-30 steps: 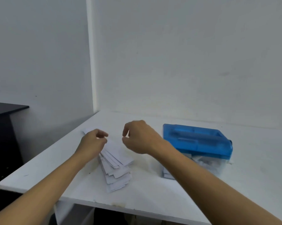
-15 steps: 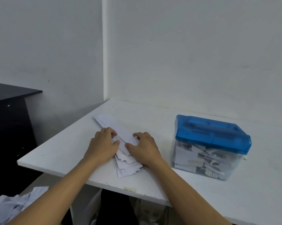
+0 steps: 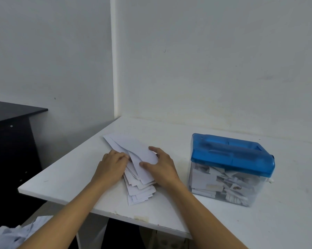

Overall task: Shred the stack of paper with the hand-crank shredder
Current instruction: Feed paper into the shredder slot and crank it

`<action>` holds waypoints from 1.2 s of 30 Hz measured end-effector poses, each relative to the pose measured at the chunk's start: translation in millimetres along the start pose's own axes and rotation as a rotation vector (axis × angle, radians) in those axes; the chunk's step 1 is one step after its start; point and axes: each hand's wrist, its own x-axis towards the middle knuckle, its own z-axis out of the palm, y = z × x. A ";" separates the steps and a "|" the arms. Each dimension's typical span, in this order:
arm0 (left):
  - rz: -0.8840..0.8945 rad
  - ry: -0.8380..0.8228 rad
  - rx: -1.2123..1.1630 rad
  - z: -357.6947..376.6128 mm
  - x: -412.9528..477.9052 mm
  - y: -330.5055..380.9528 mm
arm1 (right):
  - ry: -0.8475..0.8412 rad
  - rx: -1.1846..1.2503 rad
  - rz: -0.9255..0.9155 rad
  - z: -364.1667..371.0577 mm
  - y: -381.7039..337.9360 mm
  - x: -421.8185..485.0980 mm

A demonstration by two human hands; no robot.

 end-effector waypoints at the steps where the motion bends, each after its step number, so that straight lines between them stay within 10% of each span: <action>1: -0.020 -0.001 -0.051 -1.0 0.6 -0.3 | -0.010 -0.013 -0.009 0.8 0.0 -0.1; 19: 0.054 0.190 -0.160 -5.1 -8.7 10.2 | 0.080 0.139 -0.055 -0.5 -13.5 2.0; 24: 0.021 0.001 -0.508 -24.4 -7.4 66.9 | 0.010 0.230 -0.234 -12.4 -52.8 -1.5; 36: 0.343 -0.012 -0.786 -47.8 1.4 202.3 | 0.156 -0.131 -0.242 -172.8 -110.8 -23.2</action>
